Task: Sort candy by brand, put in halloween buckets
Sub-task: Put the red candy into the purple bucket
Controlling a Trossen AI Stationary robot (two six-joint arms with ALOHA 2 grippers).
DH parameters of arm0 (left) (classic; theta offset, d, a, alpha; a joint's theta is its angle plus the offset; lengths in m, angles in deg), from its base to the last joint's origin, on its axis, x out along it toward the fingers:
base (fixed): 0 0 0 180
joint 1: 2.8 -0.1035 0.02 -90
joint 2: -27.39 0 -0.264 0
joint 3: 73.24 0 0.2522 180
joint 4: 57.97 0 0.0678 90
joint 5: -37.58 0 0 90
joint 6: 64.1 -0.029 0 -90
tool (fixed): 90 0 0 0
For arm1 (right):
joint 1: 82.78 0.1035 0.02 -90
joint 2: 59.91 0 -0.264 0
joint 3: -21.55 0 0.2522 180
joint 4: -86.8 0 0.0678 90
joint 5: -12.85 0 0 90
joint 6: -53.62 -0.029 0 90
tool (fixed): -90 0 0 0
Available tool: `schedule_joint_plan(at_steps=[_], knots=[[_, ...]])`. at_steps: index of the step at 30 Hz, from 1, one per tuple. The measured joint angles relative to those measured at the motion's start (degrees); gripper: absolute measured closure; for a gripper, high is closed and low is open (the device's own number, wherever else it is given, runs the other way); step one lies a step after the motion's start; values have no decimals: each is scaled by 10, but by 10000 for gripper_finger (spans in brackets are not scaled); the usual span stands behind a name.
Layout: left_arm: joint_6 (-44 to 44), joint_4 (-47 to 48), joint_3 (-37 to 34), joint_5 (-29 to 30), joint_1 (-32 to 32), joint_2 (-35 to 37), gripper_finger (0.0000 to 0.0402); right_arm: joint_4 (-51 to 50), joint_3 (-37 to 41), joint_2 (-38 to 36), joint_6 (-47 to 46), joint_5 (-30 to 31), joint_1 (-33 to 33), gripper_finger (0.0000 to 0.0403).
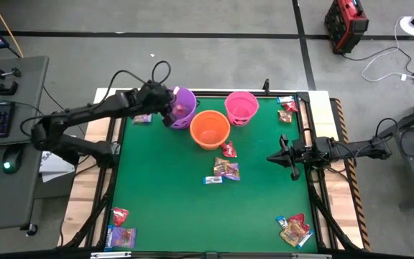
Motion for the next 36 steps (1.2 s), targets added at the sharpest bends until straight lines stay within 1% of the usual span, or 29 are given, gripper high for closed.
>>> schedule_joint_plan(at_steps=[3,4,6,7,8,9,10,14,15,17,19,23,29,33,36], knots=[[6,27,37,28,0,-14,230,0,0,0,0,0,0,402],[4,41,52,52,0,-17,218,0,0,0,0,0,0,402],[17,71,85,124,-11,-22,199,0,0,0,0,0,0,402],[29,90,101,150,-24,-24,192,0,0,0,0,0,0,402],[40,112,116,162,-45,-26,188,0,0,0,0,0,0,402],[51,132,128,160,-70,-28,185,0,0,0,0,0,0,402],[63,149,135,145,-99,-31,184,0,0,0,0,0,0,402],[121,222,140,41,-213,-66,186,0,0,0,0,0,0,402],[132,241,140,26,-234,-81,188,0,0,0,0,0,0,402],[144,276,140,20,-260,-113,192,0,0,0,0,0,0,402],[143,299,140,24,-274,-148,194,0,0,0,0,0,0,402],[144,314,140,44,-287,-212,195,0,0,0,0,0,0,402],[148,336,140,47,-305,-300,195,0,0,0,0,0,0,402],[154,338,140,65,-315,-331,195,0,0,0,0,0,0,402],[159,337,140,68,-319,-337,195,0,0,0,0,0,0,402]])
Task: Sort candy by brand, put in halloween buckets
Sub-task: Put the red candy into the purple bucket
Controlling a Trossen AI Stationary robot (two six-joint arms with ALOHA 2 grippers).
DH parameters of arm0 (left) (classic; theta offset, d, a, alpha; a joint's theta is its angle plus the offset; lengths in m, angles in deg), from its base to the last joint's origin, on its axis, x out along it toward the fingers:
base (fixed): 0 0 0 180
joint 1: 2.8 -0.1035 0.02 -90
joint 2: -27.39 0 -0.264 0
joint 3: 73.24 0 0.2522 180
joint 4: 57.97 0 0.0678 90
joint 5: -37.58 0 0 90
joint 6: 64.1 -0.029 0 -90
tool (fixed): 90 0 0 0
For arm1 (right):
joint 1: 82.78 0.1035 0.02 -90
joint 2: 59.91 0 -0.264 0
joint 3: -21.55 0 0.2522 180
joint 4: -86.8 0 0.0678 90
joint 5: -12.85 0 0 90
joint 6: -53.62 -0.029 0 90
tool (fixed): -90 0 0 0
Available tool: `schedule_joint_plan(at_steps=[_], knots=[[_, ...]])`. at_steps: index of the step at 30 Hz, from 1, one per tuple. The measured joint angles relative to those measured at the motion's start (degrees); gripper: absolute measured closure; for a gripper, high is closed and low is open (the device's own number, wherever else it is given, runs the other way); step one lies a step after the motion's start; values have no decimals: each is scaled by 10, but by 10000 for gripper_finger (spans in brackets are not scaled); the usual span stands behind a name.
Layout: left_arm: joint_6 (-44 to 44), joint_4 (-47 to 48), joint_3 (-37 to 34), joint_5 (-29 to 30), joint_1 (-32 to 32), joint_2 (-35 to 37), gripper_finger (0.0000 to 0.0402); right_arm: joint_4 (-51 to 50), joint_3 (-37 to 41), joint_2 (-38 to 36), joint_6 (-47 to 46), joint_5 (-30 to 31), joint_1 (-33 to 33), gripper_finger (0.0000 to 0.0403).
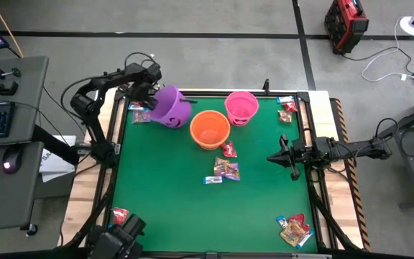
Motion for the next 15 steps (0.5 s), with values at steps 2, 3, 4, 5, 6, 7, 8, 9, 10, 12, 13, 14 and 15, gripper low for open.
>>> schedule_joint_plan(at_steps=[2,3,4,5,6,7,8,9,10,12,13,14,15], knots=[[-1,-4,0,-9,0,7,195,0,0,0,0,0,0,402],[-7,-8,0,-14,0,12,195,0,0,0,0,0,0,402],[-9,-12,0,-20,2,18,195,0,0,0,0,0,0,402],[-9,-16,0,-24,3,25,195,0,0,0,0,0,0,402],[-10,-18,0,-25,6,34,195,0,0,0,0,0,0,402],[-10,-22,0,-26,7,43,195,0,0,0,0,0,0,402],[-10,-28,0,-26,7,53,195,0,0,0,0,0,0,402],[-10,-34,0,-27,7,62,195,0,0,0,0,0,0,402],[-10,-38,0,-31,7,73,195,0,0,0,0,0,0,402],[-9,-47,0,-40,6,94,195,0,0,0,0,0,0,402],[-7,-52,0,-42,5,105,195,0,0,0,0,0,0,402],[-5,-56,0,-43,5,115,195,0,0,0,0,0,0,402],[-3,-62,0,-43,4,125,195,0,0,0,0,0,0,402]])
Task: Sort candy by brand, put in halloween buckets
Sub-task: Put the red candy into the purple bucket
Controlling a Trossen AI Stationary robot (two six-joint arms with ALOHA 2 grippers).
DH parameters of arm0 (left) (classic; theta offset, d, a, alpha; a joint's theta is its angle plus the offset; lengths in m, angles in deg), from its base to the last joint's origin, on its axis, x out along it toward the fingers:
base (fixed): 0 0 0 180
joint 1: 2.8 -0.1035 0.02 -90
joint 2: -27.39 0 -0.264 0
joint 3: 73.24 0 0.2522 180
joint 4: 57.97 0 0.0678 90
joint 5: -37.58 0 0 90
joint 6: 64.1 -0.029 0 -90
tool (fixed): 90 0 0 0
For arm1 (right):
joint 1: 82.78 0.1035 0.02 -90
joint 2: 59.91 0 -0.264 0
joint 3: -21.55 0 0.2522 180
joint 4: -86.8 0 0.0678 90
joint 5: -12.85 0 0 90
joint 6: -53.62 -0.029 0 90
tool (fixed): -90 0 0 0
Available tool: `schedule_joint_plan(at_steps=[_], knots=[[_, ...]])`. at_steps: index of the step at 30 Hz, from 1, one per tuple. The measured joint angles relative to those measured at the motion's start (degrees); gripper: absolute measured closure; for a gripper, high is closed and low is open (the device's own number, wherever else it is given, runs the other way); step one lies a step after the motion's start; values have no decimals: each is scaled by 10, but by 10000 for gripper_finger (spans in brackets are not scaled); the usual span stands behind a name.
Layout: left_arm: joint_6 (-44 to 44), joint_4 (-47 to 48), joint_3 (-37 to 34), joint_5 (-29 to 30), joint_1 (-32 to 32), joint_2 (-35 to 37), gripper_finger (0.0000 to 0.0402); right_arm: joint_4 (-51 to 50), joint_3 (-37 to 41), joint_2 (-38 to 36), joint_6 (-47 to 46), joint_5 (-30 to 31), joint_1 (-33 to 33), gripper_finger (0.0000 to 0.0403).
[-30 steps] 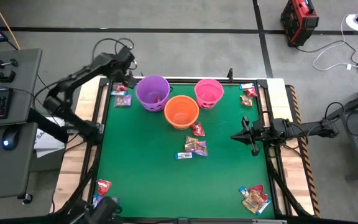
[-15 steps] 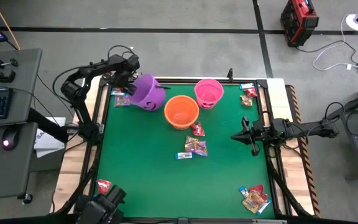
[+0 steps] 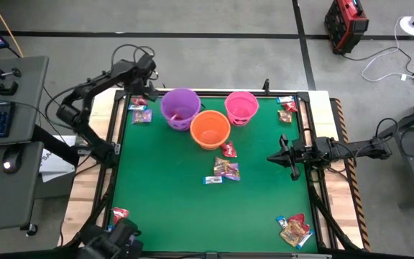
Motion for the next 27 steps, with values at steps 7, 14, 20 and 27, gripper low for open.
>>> schedule_joint_plan(at_steps=[7,14,20,27], knots=[[24,-20,1,46,-8,-1,195,0,0,0,0,0,0,402],[40,-19,0,46,-13,-94,195,0,0,0,0,0,0,402],[64,-17,0,47,-26,-135,195,0,0,0,0,0,0,402],[61,-26,0,29,-39,-159,208,0,0,0,0,0,0,402]])
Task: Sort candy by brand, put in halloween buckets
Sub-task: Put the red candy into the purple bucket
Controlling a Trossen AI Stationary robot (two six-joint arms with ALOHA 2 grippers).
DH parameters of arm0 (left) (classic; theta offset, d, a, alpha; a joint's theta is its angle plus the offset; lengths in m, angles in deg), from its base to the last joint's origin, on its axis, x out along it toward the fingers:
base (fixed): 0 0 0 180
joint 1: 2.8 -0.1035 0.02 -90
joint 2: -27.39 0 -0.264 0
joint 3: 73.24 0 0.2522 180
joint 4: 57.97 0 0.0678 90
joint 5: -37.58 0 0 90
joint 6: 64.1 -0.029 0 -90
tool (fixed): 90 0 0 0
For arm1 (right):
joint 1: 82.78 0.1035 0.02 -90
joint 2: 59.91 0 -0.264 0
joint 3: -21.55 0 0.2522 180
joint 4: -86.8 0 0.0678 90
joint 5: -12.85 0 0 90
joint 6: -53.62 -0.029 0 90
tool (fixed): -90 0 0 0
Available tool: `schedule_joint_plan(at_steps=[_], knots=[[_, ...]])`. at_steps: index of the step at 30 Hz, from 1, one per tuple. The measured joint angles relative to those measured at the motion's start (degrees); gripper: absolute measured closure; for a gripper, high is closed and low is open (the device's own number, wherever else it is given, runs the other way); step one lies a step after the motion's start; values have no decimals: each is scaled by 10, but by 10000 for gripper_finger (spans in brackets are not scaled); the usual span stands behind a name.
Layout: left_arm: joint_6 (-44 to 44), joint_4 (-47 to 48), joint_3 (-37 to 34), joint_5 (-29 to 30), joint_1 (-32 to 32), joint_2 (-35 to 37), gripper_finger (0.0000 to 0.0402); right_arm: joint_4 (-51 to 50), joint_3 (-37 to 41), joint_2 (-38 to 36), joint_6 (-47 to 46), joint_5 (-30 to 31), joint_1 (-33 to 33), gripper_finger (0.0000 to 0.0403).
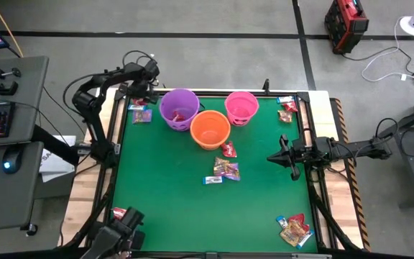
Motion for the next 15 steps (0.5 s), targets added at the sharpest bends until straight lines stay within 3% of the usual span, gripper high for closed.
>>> schedule_joint_plan(at_steps=[4,9,15], knots=[[-14,0,0,-6,-3,-11,261,0,0,0,0,0,0,402],[-49,-2,0,-20,-4,-2,383,0,0,0,0,0,0,402],[-52,-19,12,-62,-9,69,397,0,0,0,0,0,0,402]])
